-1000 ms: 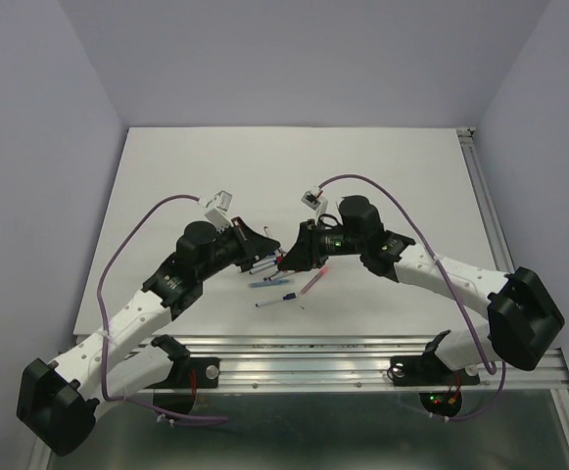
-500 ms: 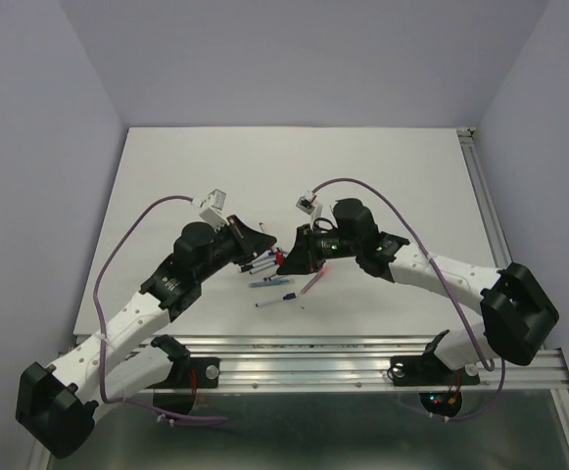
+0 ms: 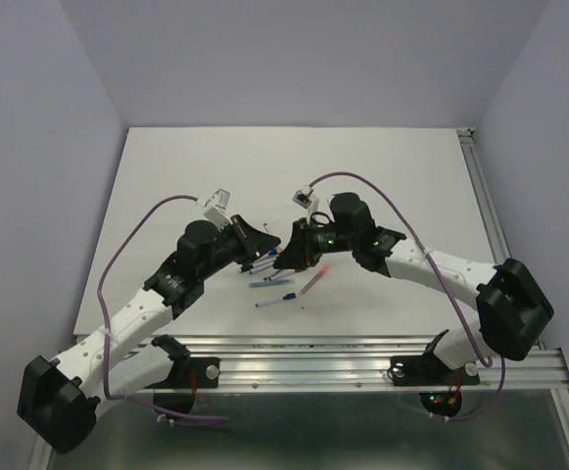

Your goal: Open the pen caps

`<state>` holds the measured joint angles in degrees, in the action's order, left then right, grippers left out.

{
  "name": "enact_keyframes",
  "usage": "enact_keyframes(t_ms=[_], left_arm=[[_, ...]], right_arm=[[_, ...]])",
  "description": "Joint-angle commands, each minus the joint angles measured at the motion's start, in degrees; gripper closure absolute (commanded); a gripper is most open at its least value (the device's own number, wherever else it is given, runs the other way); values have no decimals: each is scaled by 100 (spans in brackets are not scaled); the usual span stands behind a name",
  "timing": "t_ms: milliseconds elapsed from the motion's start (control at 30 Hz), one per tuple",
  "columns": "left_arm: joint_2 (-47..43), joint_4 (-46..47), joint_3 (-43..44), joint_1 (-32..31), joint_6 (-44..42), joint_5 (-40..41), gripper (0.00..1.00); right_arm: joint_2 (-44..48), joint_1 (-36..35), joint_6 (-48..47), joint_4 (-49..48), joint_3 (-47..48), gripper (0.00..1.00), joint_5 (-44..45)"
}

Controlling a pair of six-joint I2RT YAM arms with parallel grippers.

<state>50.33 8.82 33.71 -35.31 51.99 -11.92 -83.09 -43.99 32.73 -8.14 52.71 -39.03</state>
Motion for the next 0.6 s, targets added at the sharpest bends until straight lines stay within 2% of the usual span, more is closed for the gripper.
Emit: enact_keyframes(t_ms=[0,133,233,400,467,533,567], left_arm=[[47,313,91,-46,40,-100,100],[39,50,214,-37,40,260,100],[21,-222,451,-46,31,874,100],[214,-407,943,173,-259,2281,100],[328,-434,1260,427,-486,2352,100],[521,-311,1436,936,-567,2300,100],[670,-276,1497,1147,-628,1873,100]], right_arm=[[-76,-49,-100,-284,380,79,-88],[-14,-49,-179,92,424,98,237],[47,-57,-188,462,311,99,282],[451,-162,154,524,-497,99,272],[828,-224,260,489,-989,99,281],[1153,-347,427,506,-1306,99,387],[1494,-400,566,524,-1568,99,448]])
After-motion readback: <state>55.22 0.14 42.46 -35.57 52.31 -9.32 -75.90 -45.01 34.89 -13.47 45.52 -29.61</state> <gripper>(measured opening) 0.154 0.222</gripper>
